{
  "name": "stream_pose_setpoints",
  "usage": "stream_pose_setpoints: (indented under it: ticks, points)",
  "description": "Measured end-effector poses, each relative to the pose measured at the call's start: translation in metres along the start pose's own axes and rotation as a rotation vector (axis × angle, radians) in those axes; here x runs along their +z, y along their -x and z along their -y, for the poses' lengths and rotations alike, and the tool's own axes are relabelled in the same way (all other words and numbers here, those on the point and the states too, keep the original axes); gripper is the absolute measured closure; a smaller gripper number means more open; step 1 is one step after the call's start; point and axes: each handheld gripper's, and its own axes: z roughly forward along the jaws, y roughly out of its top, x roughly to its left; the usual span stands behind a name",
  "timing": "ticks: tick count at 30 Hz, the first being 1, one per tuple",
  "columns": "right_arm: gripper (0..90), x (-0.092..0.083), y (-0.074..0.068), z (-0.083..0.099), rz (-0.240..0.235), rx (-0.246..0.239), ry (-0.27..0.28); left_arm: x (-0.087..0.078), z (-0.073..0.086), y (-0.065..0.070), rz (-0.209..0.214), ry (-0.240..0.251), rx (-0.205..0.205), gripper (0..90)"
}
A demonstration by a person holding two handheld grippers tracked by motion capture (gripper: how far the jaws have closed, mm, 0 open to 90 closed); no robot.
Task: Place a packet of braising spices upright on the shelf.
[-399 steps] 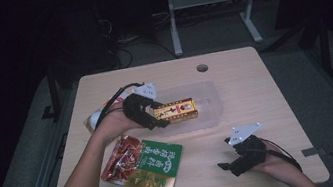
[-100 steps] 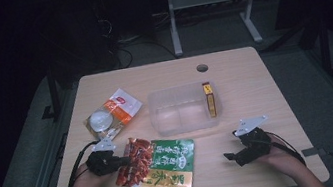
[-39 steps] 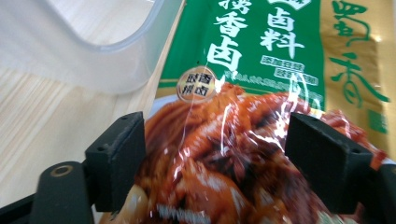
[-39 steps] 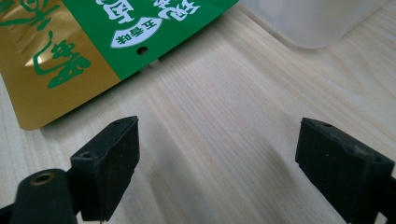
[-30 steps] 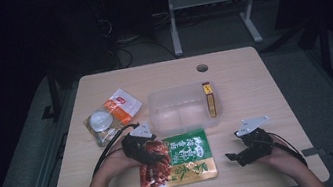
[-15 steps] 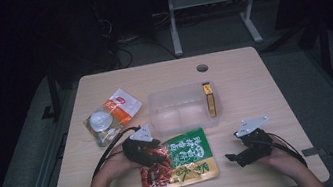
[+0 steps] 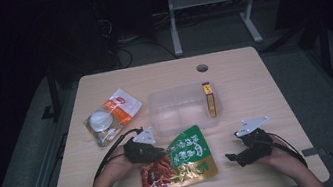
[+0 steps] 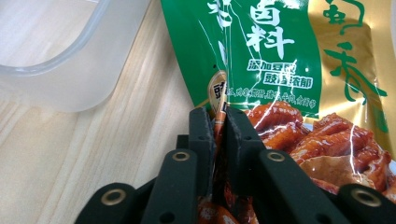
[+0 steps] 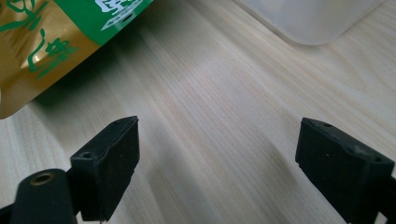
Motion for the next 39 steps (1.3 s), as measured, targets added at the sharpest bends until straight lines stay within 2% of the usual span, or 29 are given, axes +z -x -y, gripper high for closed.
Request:
stream_pose_setpoints:
  ticks: [5, 6, 8, 13, 17, 25, 27, 30, 32, 34, 39]
  points:
    - [13.2, 0.0, 0.001, 0.001, -0.002, 0.002, -0.004, 0.0, 0.0, 0.001, 0.0, 0.006, -0.004, 87.4]
    - [13.2, 0.001, 0.001, 0.001, -0.003, 0.005, -0.004, 0.0, 0.0, 0.001, 0.004, 0.008, -0.022, 87.9]
    - [13.2, 0.001, 0.002, 0.001, -0.003, 0.006, -0.006, -0.001, 0.0, -0.001, 0.01, 0.01, -0.028, 88.5]
    - [13.2, 0.001, 0.003, 0.001, -0.002, 0.013, -0.009, -0.005, 0.001, -0.003, 0.02, 0.03, -0.074, 89.3]
    - [13.2, 0.001, 0.003, 0.001, -0.002, 0.016, -0.009, -0.01, 0.001, -0.003, 0.022, 0.035, -0.091, 89.5]
    - [13.2, 0.001, 0.003, 0.001, -0.002, 0.003, -0.011, -0.026, 0.0, -0.001, 0.014, 0.099, -0.117, 89.6]
    - [13.2, 0.001, 0.003, 0.001, -0.003, 0.007, -0.009, -0.031, 0.0, -0.001, 0.003, 0.11, -0.109, 89.7]
    - [13.2, 0.001, 0.003, 0.001, -0.006, 0.006, -0.011, -0.039, -0.001, -0.002, -0.01, 0.143, -0.121, 89.7]
    - [12.4, 0.002, 0.002, 0.001, -0.017, 0.009, -0.014, -0.044, -0.002, -0.002, -0.029, 0.155, -0.128, 89.7]
    - [7.7, 0.002, 0.0, 0.0, -0.063, 0.004, -0.022, -0.049, -0.003, -0.002, -0.043, 0.174, -0.14, 89.7]
    - [7.8, 0.001, -0.008, -0.008, -0.139, 0.019, -0.011, -0.062, -0.005, -0.005, -0.07, 0.238, -0.169, 89.7]
